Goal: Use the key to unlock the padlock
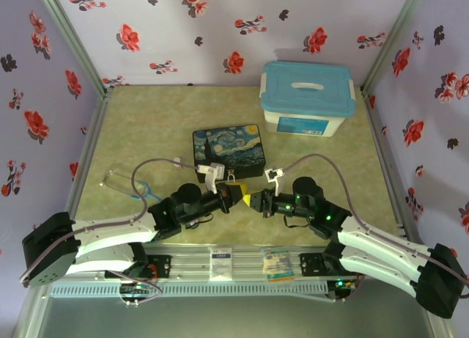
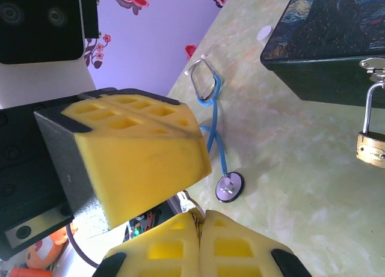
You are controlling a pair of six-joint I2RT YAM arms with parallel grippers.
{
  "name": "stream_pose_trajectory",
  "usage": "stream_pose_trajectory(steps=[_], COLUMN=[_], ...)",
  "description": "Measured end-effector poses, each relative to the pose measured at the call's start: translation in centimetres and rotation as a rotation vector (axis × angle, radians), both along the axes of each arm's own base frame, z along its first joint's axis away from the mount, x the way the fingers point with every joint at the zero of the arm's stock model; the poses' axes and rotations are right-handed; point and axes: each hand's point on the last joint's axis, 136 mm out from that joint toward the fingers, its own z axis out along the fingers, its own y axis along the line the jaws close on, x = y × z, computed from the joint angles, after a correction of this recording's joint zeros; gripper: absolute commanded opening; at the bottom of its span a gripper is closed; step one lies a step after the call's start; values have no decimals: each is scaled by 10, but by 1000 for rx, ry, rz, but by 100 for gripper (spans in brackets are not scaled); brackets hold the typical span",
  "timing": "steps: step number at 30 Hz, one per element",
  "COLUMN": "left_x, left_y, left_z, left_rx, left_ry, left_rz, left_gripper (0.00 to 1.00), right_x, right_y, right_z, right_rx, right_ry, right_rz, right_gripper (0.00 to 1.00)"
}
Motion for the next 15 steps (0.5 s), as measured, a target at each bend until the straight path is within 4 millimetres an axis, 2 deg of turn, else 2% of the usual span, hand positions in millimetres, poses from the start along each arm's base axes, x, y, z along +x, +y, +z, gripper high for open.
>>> stream_pose_trajectory(steps=[1,2,3,7,10,15], left_x=[0,0,0,1,2,5], left_y=[0,0,0,5,15,25], left_z=[0,0,-1,10,28,37], left_rx=[3,3,6,-20,-98,-181], left_ry=[-2,-2,-2,-16,-47,-57], left_rz=[0,-1,0,17,51,93], left_gripper=[0,0,0,0,0,0], right_x=[0,0,0,1,4,17], right_y=[0,0,0,-4,-10,-9], right_z=[0,0,0,3,20,47], right_rx=[1,3,4,30,133,282], right_ry=[2,9,12,2,-32,-50], right_rz=[-1,-2,-3,-24,-56,-103], right_gripper=[35,75,99,99,99,99])
